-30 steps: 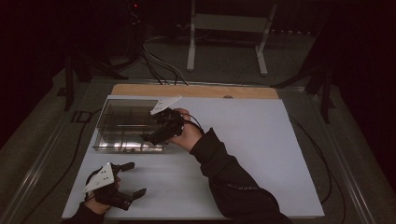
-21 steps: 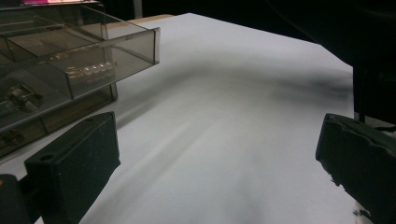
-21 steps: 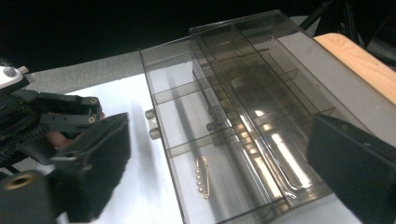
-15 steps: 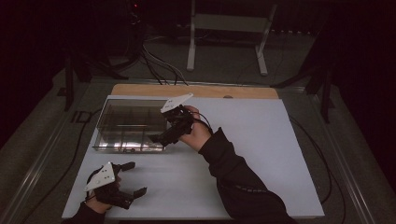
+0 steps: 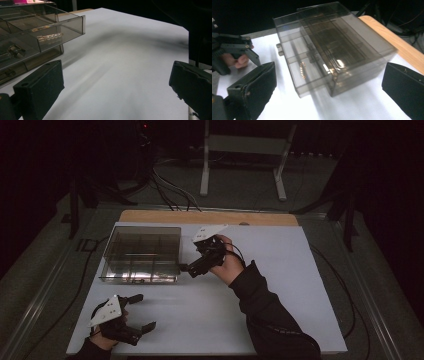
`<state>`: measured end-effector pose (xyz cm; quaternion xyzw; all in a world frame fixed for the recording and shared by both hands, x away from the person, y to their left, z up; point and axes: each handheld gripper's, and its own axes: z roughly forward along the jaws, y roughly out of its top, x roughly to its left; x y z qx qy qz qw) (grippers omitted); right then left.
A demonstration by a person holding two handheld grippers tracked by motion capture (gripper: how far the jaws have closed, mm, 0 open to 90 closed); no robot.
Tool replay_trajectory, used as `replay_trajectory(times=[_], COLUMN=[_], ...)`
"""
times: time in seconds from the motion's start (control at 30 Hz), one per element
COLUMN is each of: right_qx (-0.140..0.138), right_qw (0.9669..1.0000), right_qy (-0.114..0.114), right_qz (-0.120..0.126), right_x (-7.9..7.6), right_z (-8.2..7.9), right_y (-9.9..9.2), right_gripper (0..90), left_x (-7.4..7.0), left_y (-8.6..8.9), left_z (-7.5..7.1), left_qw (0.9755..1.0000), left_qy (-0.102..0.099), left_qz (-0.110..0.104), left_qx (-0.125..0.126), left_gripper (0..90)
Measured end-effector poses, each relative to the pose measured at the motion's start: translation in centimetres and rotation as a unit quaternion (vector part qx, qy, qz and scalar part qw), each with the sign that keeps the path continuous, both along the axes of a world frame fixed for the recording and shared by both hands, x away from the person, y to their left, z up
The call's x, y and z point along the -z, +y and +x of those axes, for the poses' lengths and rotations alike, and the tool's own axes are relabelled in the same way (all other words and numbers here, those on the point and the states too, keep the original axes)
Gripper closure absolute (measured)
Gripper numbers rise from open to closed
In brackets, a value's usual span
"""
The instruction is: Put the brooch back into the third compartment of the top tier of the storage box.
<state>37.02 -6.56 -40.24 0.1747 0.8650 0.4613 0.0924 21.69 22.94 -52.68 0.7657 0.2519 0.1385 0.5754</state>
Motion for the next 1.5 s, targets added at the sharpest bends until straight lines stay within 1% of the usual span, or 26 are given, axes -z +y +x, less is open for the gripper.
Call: replay_trajectory(times=[0.03, 0.17, 0.23, 0.3, 0.47, 0.53, 0.73, 0.93, 1.03, 1.23, 1.5], right_qx=[0.003, 0.011, 0.016, 0.02, 0.029, 0.032, 0.037, 0.04, 0.042, 0.046, 0.062], right_qw=[1.0, 0.9999, 0.9998, 0.9997, 0.9995, 0.9994, 0.9993, 0.9992, 0.9991, 0.9989, 0.9978], right_qy=[-0.005, -0.009, -0.012, -0.014, -0.013, -0.008, -0.009, -0.007, -0.004, 0.005, 0.023], right_qz=[-0.001, -0.004, -0.004, -0.005, -0.003, -0.001, -0.003, -0.003, -0.005, 0.003, 0.003], right_x=[0.0, 0.1, 0.3, 0.5, 1.3, 1.6, 2.6, 3.6, 4.3, 5.5, 7.7], right_z=[-0.1, -0.2, -0.3, -0.5, -0.7, -0.8, -1.4, -2.4, -2.9, -3.7, -4.8], right_y=[-0.3, -1.6, -2.3, -3.0, -4.6, -5.2, -6.9, -8.5, -9.2, -10.7, -12.9], right_gripper=[0.0, 0.0, 0.0, 0.0, 0.0, 0.0, 0.0, 0.0, 0.0, 0.0, 0.0], left_x=[0.0, 0.0, 0.0, 0.0, 0.0, 0.0, 0.0, 0.0, 0.0, 0.0, 0.1], left_y=[0.0, 0.0, 0.0, 0.0, 0.0, 0.0, 0.0, 0.1, 0.1, 0.0, 0.0], left_z=[0.0, 0.0, 0.0, 0.0, 0.0, 0.0, 0.0, 0.0, 0.0, 0.0, 0.0], left_qw=[1.0, 1.0, 1.0, 1.0, 1.0, 1.0, 1.0, 1.0, 1.0, 1.0, 1.0], left_qy=[0.0, 0.0, 0.0, -0.001, 0.0, -0.001, -0.001, -0.001, -0.001, 0.0, 0.0], left_qz=[0.0, 0.002, -0.001, 0.0, 0.0, 0.001, 0.001, 0.0, 0.001, 0.002, 0.003], left_qx=[0.0, 0.001, -0.001, -0.001, -0.001, 0.0, 0.0, -0.001, -0.002, 0.0, 0.002], left_gripper=[0.6, 0.6, 0.6, 0.6, 0.6, 0.6, 0.6, 0.6, 0.6, 0.6, 0.6])
